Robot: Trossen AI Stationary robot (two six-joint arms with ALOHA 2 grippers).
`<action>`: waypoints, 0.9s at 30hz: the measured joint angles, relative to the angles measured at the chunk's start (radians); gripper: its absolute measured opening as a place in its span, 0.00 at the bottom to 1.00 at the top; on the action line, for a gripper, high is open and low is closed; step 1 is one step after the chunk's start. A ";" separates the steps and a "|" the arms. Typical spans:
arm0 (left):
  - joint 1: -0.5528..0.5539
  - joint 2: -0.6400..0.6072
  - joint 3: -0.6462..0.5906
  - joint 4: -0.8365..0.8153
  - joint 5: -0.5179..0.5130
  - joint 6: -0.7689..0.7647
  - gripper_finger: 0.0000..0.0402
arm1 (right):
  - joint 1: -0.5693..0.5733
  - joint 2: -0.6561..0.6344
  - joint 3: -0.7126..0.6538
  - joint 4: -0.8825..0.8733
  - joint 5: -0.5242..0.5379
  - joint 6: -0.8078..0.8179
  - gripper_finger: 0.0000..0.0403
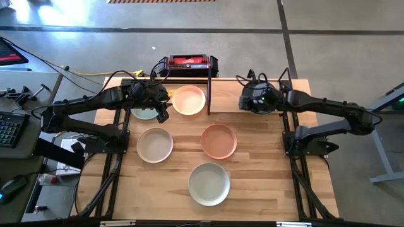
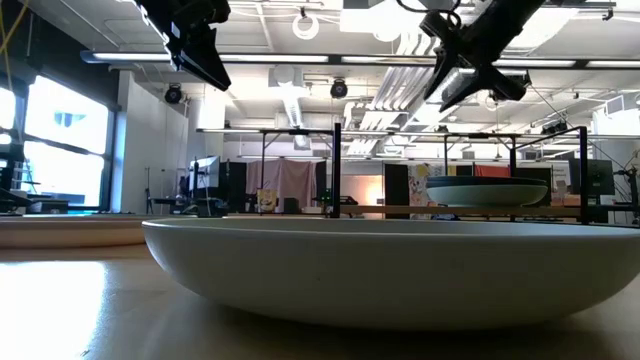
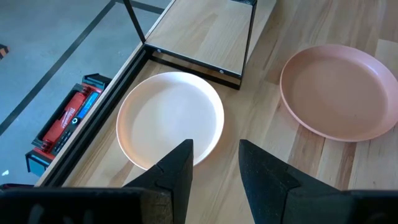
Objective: Place and stack plates onto a shelf
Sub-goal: Stack the gray plate on top of the black plate
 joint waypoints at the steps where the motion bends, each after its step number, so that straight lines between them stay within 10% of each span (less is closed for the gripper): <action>1: 0.000 0.000 0.000 0.000 0.000 0.000 0.30 | 0.008 0.000 0.000 0.000 0.000 -0.001 0.31; 27: 0.000 0.000 0.000 0.053 0.011 -0.171 0.30 | 0.312 0.002 0.000 0.046 -0.044 0.243 0.31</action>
